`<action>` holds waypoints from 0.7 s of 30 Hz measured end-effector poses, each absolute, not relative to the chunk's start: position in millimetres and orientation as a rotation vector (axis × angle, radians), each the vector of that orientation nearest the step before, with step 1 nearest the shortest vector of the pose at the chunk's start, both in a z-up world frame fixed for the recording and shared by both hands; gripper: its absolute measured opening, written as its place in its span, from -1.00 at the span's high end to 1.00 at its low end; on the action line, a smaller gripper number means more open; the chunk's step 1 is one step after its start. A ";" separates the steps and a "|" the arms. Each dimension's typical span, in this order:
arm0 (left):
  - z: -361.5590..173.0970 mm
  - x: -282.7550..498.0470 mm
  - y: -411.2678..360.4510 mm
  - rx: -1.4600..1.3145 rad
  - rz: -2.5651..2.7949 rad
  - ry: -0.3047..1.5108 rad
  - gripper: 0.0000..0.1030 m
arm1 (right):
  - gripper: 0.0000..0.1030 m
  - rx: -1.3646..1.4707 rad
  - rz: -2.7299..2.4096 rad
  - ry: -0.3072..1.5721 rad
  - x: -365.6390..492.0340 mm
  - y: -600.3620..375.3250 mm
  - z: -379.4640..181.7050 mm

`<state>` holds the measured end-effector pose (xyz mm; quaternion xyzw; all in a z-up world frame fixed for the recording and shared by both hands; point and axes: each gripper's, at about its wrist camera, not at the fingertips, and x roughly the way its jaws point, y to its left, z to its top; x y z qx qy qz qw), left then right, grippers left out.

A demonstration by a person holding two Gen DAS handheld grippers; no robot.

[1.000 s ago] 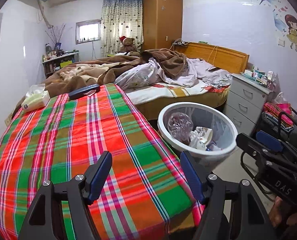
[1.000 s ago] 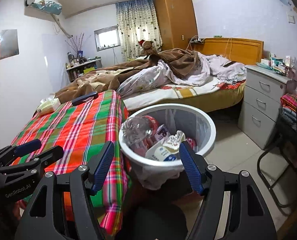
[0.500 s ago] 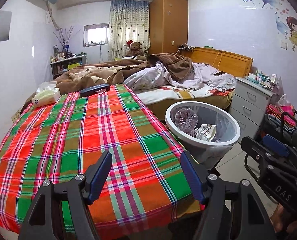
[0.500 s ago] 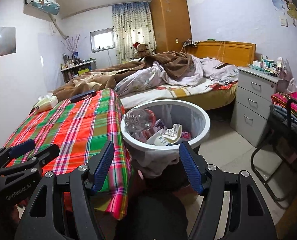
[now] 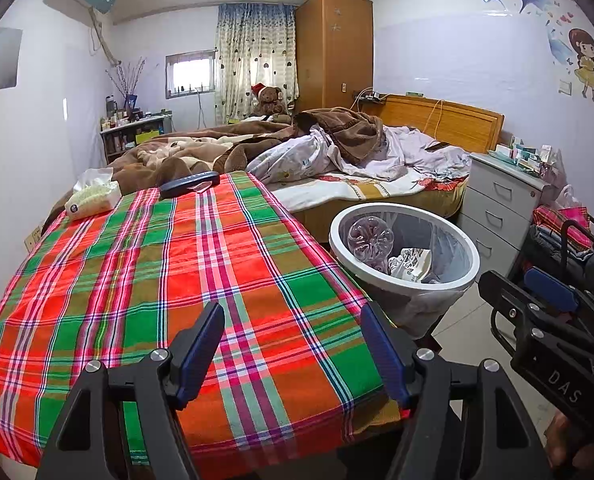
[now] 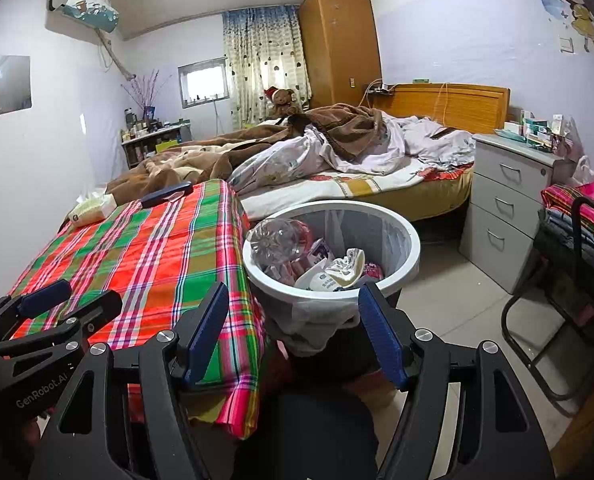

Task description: Collect trash

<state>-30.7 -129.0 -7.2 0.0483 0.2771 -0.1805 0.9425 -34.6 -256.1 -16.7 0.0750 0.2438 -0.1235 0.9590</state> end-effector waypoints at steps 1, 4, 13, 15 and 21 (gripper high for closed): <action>-7.3 -30.5 -129.2 0.100 -0.369 0.565 -0.36 | -0.33 0.154 -0.250 0.493 -35.7 -255.7 -17.0; -7.2 -31.9 -130.7 0.101 -0.370 0.564 -0.36 | -0.34 0.155 -0.252 0.491 -37.1 -255.5 -16.4; -5.7 -35.4 -128.3 0.099 -0.372 0.558 -0.36 | -0.34 0.159 -0.251 0.485 -39.6 -254.5 -13.6; -5.3 -35.4 -127.9 0.099 -0.371 0.557 -0.36 | -0.34 0.157 -0.253 0.484 -40.1 -254.1 -12.8; -5.0 -36.0 -127.4 0.101 -0.370 0.553 -0.36 | -0.34 0.160 -0.251 0.483 -40.3 -255.3 -12.1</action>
